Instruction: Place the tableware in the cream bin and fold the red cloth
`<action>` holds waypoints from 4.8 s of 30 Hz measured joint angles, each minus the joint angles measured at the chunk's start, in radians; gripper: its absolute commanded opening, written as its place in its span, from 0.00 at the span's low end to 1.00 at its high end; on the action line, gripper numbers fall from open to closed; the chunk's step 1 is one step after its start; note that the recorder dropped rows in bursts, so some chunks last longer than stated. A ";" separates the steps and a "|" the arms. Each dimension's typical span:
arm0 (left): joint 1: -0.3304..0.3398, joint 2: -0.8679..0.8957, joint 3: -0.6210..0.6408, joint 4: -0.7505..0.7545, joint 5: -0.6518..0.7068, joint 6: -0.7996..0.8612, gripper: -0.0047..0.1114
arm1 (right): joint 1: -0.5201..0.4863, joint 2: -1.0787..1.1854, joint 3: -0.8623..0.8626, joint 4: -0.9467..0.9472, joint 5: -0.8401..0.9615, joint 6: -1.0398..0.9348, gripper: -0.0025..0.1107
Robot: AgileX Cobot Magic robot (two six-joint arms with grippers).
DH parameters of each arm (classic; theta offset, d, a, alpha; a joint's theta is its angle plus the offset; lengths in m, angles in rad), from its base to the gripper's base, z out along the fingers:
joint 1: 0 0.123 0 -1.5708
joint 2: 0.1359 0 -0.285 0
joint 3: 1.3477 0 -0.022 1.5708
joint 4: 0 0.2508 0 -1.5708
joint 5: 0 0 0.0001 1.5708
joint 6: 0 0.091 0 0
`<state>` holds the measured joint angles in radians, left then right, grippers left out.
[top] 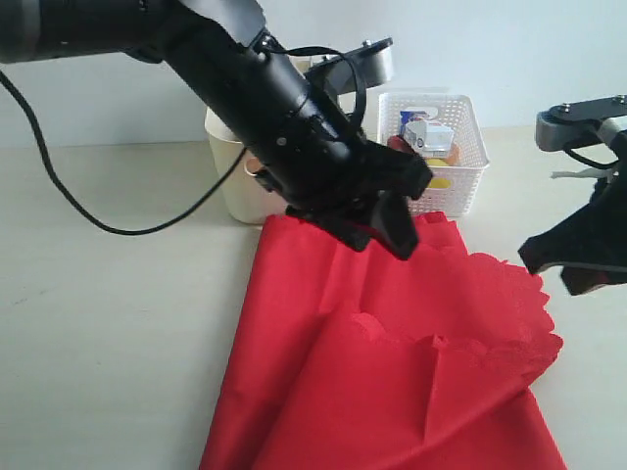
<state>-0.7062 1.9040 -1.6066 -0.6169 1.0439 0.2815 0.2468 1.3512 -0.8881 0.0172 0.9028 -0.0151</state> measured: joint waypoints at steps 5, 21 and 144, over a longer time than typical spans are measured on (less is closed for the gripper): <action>0.008 -0.024 0.038 0.236 0.072 -0.153 0.33 | 0.000 0.036 0.000 0.253 -0.041 -0.188 0.02; 0.057 0.004 0.264 0.176 -0.117 -0.052 0.68 | 0.000 0.401 0.000 0.411 -0.306 -0.301 0.02; 0.357 -1.636 1.195 0.089 -0.799 0.319 0.04 | -0.205 0.403 -0.001 -0.105 -0.058 0.015 0.02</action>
<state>-0.3496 0.2685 -0.4116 -0.5279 0.2444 0.6005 0.0416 1.7538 -0.8891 -0.0880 0.8448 0.0000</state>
